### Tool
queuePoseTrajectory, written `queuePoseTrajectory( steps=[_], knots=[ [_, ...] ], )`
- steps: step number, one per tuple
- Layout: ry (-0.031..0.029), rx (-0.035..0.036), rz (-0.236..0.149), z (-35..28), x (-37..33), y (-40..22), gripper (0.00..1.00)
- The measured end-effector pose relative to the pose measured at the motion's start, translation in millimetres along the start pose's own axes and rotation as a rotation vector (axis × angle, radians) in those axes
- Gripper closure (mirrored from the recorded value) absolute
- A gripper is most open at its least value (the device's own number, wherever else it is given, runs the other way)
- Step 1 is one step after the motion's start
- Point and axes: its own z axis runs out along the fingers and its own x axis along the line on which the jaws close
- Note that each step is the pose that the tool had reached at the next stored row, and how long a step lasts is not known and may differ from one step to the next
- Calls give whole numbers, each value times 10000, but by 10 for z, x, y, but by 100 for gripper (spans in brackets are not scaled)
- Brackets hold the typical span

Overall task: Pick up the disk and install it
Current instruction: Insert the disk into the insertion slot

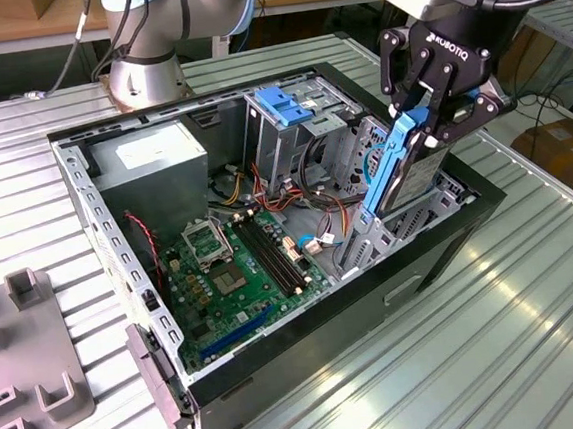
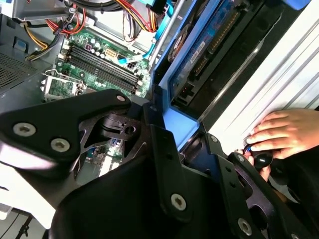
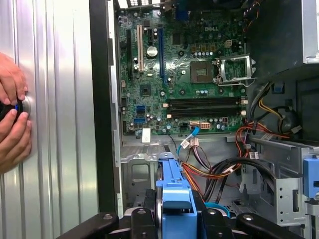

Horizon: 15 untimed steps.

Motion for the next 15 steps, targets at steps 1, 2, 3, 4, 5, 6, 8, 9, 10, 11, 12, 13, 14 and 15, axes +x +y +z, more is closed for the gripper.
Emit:
queuePoseTrajectory(
  steps=[1,2,3,4,5,6,8,9,10,11,12,13,14,15],
  knots=[
    [4,-8,1,2,0,1,63],
    [11,-22,2,4,0,1,63],
    [22,-49,1,7,0,0,63],
    [31,-80,1,11,0,0,63],
    [38,-115,2,17,-1,0,63],
    [42,-151,3,27,0,0,63],
    [45,-214,4,59,0,-1,63],
    [45,-240,3,74,0,-1,63],
    [47,-276,4,98,0,-2,63],
    [46,-308,3,118,1,-5,63],
    [48,-308,6,118,1,-4,63],
    [49,-309,5,118,1,-5,63],
    [49,-309,5,118,1,-5,63],
    [49,-309,4,118,1,-5,63]
  ],
)
